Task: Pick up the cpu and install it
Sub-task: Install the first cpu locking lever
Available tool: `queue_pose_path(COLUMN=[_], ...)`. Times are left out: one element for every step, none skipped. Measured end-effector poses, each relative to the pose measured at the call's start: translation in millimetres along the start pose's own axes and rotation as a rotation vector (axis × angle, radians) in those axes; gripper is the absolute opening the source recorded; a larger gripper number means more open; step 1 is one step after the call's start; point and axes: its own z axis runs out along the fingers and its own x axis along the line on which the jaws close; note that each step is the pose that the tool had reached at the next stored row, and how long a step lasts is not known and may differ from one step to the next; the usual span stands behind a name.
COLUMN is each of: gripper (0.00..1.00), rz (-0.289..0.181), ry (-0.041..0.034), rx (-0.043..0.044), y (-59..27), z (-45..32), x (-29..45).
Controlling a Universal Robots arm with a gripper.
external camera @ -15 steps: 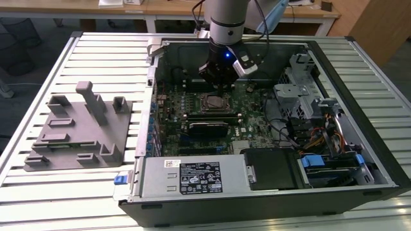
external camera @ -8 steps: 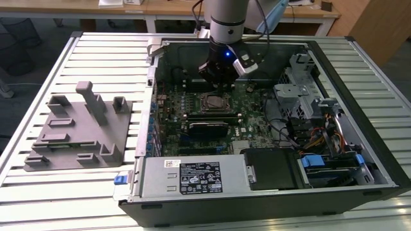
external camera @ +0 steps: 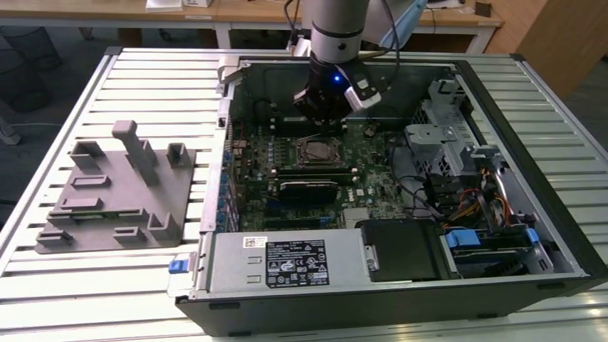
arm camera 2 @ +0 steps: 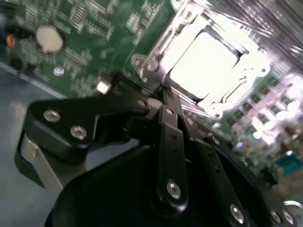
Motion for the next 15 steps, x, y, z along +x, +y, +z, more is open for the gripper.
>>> queue_pose_path(gripper=[0.11, 0.11, 0.11, 0.11, 0.11, 0.11, 0.11, 0.11, 0.11, 0.11, 0.11, 0.11, 0.11, 0.11, 0.11], rz=[0.000, 0.000, 0.000, 0.000, 0.000, 0.000, 0.000, 0.000, 0.000, 0.000, 0.000, 0.000, 0.000, 0.000, 0.000], ry=[-0.0010, -0.0015, -0.0017, -0.0017, -0.0018, -0.0017, -0.0016, -0.0016, -0.0017, -0.0017, -0.0015, -0.0015, -0.0015, -0.0014, -0.0014], rx=[-0.0173, -0.0269, -0.0292, -0.0296, -0.0297, -0.0296, -0.0295, -0.0294, -0.0292, -0.0288, -0.0281, -0.0272, -0.0262, -0.0255, -0.0245], y=[-0.3, -0.6, -0.8, -0.9, -1.0, -1.1, -1.2, -1.2, -1.2, -1.3, -1.3, -1.3, -1.3, -1.3, -1.4], z=[0.0, 0.0, 0.0, 0.0, 0.0, 0.0, 0.0, 0.1, 0.4, 0.7, 1.2, 1.8, 2.4, 3.1, 3.8], x=[0.0, 0.0, 0.1, 0.1, 0.1, 0.1, 0.1, 0.1, 0.1, 0.0, 0.0, 0.1, 0.0, 0.0, 0.0])
